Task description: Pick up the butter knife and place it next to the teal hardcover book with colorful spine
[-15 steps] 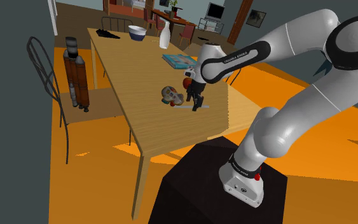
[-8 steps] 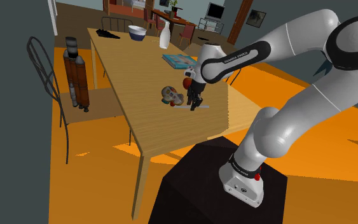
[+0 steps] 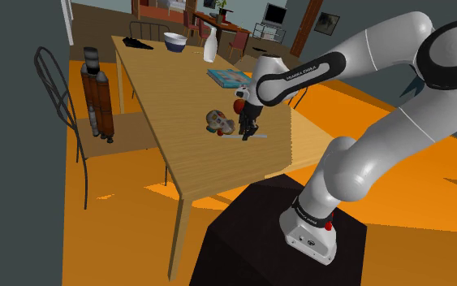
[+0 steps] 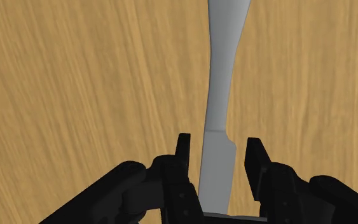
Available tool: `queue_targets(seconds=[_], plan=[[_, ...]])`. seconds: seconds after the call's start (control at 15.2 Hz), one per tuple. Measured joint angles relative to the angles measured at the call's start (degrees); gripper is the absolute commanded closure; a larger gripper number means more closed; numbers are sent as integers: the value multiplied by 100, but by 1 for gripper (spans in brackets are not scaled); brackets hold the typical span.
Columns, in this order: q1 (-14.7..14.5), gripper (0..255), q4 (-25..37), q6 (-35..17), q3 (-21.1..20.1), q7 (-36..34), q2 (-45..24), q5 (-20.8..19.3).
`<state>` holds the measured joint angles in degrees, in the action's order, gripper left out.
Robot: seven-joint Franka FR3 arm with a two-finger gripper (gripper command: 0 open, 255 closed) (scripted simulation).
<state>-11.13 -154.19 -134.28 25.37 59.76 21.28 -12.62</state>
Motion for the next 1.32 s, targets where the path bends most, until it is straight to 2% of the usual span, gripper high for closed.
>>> queue_targets(seconds=[1.06, 1.32], plan=[[73, 255, 606, 1398, -267, -69, 787, -12], [62, 255, 884, 1676, -272, -16, 794, 22]])
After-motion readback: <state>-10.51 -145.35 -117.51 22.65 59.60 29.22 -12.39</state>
